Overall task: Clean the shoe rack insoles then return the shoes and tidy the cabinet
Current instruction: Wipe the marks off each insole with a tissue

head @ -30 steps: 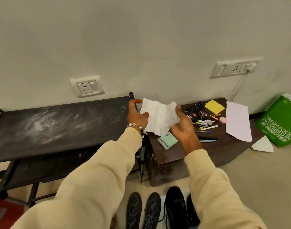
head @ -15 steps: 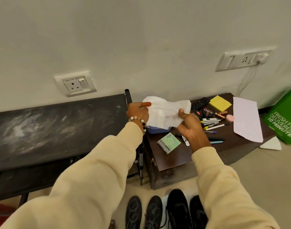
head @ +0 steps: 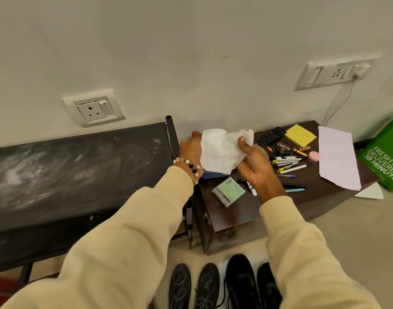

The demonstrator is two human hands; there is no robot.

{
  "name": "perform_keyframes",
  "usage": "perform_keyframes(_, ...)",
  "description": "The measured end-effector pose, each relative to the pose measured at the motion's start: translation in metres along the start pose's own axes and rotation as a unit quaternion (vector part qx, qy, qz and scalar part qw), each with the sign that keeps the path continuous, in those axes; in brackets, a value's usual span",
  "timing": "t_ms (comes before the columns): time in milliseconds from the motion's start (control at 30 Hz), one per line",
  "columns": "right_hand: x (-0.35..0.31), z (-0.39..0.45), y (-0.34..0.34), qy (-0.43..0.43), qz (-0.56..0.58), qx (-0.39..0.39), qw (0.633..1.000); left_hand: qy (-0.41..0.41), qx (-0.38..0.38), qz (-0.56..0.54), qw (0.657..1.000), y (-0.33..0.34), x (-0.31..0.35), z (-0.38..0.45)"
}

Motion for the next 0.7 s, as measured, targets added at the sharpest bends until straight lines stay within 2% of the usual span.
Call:
perform_keyframes(100,-0.001,-0.002,-0.001,-0.007,-0.019,0.011,1.000,-0.015,0.000,0.014,1.000,0.003,-0.008,0.000)
perform_keyframes(133,-0.001,-0.003,-0.002,-0.008,-0.026,0.016,0.999,-0.011,-0.005,-0.003,1.000,0.006,-0.009,-0.002)
perform_keyframes(233,-0.004,-0.005,-0.005,-0.012,-0.046,0.032,0.998,-0.076,-0.045,-0.089,0.992,0.014,-0.015,-0.012)
perform_keyframes(333,-0.007,-0.006,-0.009,-0.020,-0.068,0.044,0.996,-0.096,-0.085,-0.044,0.991,0.021,-0.021,-0.019)
perform_keyframes(467,-0.009,-0.007,-0.007,-0.037,-0.119,0.046,0.991,-0.119,-0.108,-0.100,0.982,0.026,-0.023,-0.031)
perform_keyframes(600,-0.009,-0.011,-0.004,-0.072,-0.165,0.053,0.982,-0.096,-0.079,-0.075,0.989,0.023,-0.023,-0.026)
perform_keyframes(700,-0.011,-0.011,-0.012,-0.066,-0.145,0.074,0.985,-0.051,-0.043,0.015,0.998,0.016,-0.023,-0.014)
Point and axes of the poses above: each hand's wrist, its own z-axis towards the middle knuckle, its own y-axis out of the palm, x = y × z, the point moved 9 cm from there along z, towards the middle knuckle, and after that the axes turned 9 degrees about x, right-handed, at the moved point
